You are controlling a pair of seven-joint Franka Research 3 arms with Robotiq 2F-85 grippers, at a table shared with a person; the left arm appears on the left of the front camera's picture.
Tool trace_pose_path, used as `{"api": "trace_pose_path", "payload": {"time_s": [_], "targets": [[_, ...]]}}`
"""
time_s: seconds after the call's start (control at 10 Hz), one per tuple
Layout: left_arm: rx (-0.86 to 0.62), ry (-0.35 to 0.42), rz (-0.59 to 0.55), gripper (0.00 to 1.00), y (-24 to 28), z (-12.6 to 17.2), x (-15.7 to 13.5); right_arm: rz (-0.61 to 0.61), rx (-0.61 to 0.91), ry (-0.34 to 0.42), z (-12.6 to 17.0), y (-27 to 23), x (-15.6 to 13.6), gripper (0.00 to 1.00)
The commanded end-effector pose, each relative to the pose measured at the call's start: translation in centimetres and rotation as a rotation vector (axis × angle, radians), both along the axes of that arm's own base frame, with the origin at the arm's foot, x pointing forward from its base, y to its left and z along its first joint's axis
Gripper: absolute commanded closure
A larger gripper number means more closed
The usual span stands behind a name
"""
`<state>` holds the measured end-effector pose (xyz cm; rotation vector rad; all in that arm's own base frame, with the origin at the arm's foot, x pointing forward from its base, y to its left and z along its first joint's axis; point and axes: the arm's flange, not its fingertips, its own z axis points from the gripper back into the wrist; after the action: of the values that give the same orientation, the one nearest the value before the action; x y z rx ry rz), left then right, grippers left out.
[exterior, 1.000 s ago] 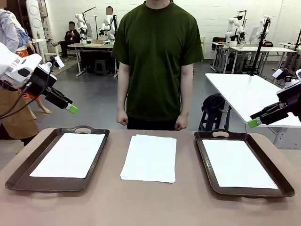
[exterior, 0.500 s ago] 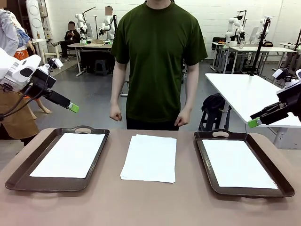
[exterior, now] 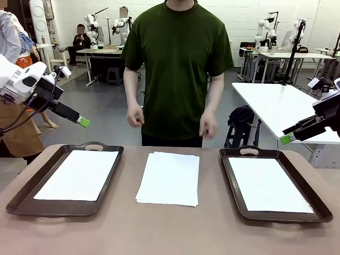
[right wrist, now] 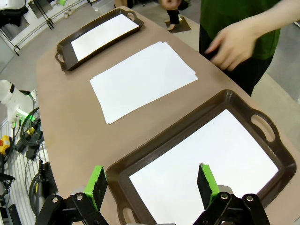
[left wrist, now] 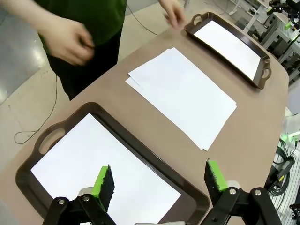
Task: Sort the A4 documents.
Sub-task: Receive the A4 Paper.
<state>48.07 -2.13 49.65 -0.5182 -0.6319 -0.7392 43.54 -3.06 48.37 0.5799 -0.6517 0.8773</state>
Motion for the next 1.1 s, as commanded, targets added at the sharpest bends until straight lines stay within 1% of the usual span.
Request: {"api": "trace_pose_path", "payload": {"time_s": [0.0, 1.0], "targets": [[0.007, -0.008, 0.008, 0.0, -0.01, -0.02, 0.04, -0.003, -0.006, -0.008, -0.14, 0.07, 0.02, 0.0], [0.007, -0.008, 0.008, 0.0, -0.01, -0.02, 0.04, -0.003, -0.006, -0.008, -0.14, 0.07, 0.02, 0.0]]}}
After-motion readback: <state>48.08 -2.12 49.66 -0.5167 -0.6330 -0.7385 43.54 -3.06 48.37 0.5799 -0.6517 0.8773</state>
